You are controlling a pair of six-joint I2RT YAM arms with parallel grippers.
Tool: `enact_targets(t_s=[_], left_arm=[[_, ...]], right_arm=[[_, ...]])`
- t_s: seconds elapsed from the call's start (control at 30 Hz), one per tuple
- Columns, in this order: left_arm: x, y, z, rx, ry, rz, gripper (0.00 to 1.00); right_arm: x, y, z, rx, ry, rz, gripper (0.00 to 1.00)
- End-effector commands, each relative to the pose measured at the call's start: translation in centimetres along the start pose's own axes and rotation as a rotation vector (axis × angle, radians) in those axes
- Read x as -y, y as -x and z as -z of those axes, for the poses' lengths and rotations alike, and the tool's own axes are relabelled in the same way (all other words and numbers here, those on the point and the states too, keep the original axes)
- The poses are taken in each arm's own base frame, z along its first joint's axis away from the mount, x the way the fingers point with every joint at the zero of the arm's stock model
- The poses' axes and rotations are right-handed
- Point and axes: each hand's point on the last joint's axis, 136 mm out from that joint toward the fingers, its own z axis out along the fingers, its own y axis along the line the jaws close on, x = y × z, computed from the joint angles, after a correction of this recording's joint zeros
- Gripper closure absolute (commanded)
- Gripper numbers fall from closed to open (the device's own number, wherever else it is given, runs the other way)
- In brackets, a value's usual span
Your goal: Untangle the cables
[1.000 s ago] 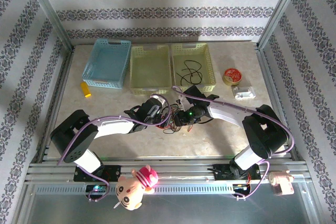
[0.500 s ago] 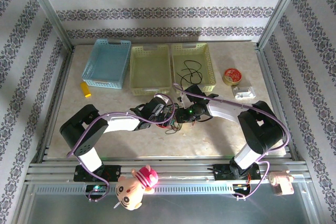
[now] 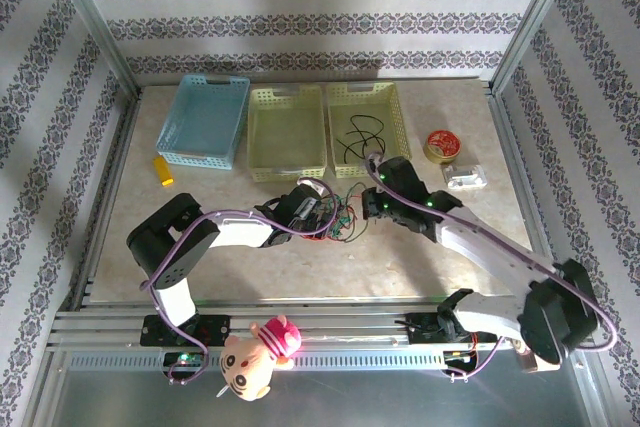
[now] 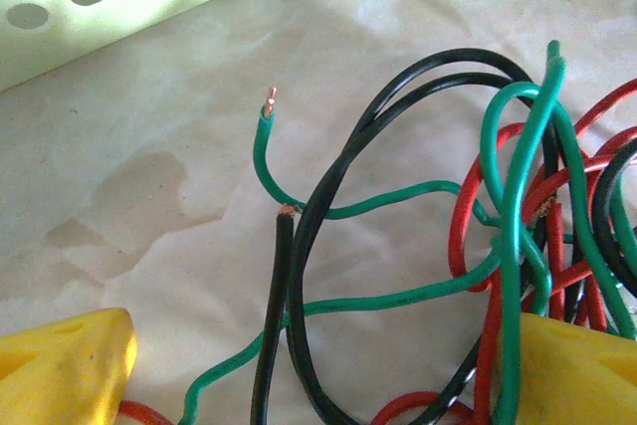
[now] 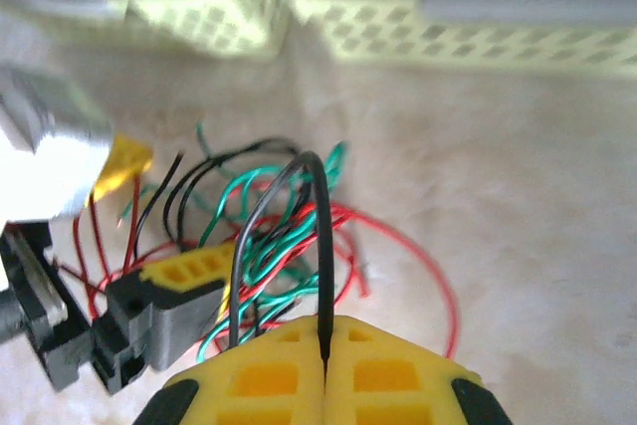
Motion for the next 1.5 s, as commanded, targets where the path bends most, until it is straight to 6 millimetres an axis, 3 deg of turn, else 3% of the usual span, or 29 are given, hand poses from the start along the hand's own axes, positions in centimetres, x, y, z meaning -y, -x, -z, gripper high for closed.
enact_targets(t_s=[0.0,0.4,0.5,0.6,0.73,1.0,1.1,1.23,1.27,1.33,1.37,1.47], left_arm=[[-0.9,-4.4,-0.8,-0.127,0.041,-0.052,0.07],[-1.2,-5.9,-0.6,-0.156,0.041,-0.045,0.07],[-1.2,-6.1,-0.6,-0.163,0.039,-0.045,0.07],[-1.1,-6.1,-0.5,-0.163,0.030,-0.048,0.07],[-0.5,-5.7,0.0,-0.149,-0.005,-0.055,0.05],[-0.1,-3.7,2.2,-0.079,-0.042,-0.051,0.01],[-0.1,-2.7,3.2,-0.042,-0.046,-0.042,0.00],[-0.7,-0.8,5.0,0.028,-0.025,-0.021,0.01],[-0.9,-0.3,5.5,0.047,-0.017,-0.013,0.01],[-1.3,0.9,6.7,0.093,-0.003,0.004,0.01],[-1.5,1.4,7.3,0.117,0.003,0.016,0.01],[-2.3,2.4,8.6,0.157,0.011,0.054,0.01]], right_arm=[[3.9,2.7,2.9,0.176,-0.207,-0.057,1.00],[7.8,11.6,16.3,0.664,-0.353,-0.146,1.00],[7.7,13.2,18.1,0.727,-0.334,-0.158,1.00],[7.5,14.6,18.2,0.731,-0.284,-0.161,1.00],[7.5,16.7,15.9,0.671,-0.216,-0.184,1.00],[6.2,21.4,7.3,0.518,-0.099,-0.151,1.00],[6.3,22.1,3.6,0.459,-0.070,-0.172,1.00],[7.0,21.1,-2.1,0.346,-0.051,-0.209,0.97],[7.1,20.5,-3.5,0.311,-0.045,-0.223,0.90],[7.2,19.4,-5.7,0.254,-0.036,-0.250,0.60],[7.3,18.7,-6.3,0.232,-0.035,-0.262,0.52],[6.7,16.9,-6.8,0.207,-0.060,-0.239,0.45]])
